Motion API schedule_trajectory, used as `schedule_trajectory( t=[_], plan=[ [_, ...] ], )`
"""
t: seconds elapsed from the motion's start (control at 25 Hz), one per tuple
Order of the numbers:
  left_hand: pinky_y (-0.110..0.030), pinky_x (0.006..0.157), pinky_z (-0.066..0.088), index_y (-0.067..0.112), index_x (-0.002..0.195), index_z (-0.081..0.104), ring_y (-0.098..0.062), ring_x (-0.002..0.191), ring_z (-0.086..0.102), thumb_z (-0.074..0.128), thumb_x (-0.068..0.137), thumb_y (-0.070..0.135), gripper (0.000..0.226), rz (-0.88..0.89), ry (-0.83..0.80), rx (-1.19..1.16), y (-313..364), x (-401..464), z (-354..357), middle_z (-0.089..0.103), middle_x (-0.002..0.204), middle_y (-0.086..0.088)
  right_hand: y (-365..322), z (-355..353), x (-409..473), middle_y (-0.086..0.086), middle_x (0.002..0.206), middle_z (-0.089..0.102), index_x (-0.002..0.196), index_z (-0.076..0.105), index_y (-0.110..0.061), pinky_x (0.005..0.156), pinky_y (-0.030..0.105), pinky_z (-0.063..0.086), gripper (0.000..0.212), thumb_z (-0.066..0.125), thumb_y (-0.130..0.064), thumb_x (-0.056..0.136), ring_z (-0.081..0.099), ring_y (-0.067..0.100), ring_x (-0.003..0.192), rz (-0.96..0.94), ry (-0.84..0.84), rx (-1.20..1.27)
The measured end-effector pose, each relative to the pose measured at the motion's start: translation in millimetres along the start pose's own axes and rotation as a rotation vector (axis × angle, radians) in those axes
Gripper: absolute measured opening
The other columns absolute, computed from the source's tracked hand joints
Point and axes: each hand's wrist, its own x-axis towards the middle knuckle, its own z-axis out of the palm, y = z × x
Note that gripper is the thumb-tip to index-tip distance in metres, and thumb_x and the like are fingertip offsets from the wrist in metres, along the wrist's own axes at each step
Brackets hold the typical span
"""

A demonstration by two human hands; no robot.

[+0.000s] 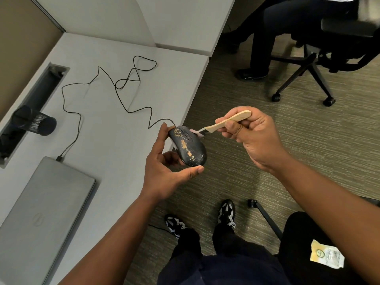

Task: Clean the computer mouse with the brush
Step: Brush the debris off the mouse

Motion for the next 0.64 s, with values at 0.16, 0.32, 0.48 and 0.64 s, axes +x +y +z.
schedule_trajectory(
  t=[0.16,0.32,0.48,0.64],
  plan=[
    [-0.023,0.075,0.062,0.023,0.167,0.026,-0.010,0.078,0.074,0.100,0.060,0.013,0.130,-0.038,0.026,0.022,-6,3,-3,0.054,0.124,0.054,-2,-7,-7,0.014,0.100,0.079,0.101,0.067,-0.004,0.073,0.024,0.058,0.012,0.063,0.005,0.094,0.074,0.020,0.087,-0.014,-0.060,-0.016],
    [-0.021,0.073,0.062,0.021,0.167,0.023,-0.006,0.073,0.071,0.098,0.064,0.005,0.128,-0.047,0.047,0.053,-8,7,-3,0.055,0.111,0.059,-1,-11,-12,0.012,0.097,0.080,0.099,0.067,-0.004,0.069,0.022,0.056,0.013,0.063,0.007,0.092,0.074,0.018,0.082,-0.008,-0.081,-0.012],
    [-0.023,0.075,0.061,0.026,0.167,0.023,-0.005,0.073,0.071,0.098,0.059,0.024,0.132,-0.058,0.043,0.066,-9,10,-6,0.053,0.119,0.058,-1,-20,-10,0.013,0.097,0.079,0.100,0.067,-0.001,0.070,0.024,0.056,0.009,0.063,0.004,0.093,0.073,0.019,0.083,-0.004,-0.105,-0.035],
    [-0.021,0.076,0.056,0.031,0.167,0.022,-0.007,0.075,0.070,0.098,0.055,0.038,0.136,-0.055,0.024,0.082,-11,13,-9,0.047,0.136,0.051,-1,-20,4,0.016,0.103,0.078,0.104,0.068,-0.005,0.077,0.029,0.059,0.012,0.065,-0.001,0.094,0.074,0.025,0.090,-0.046,0.009,0.020]
  ],
)
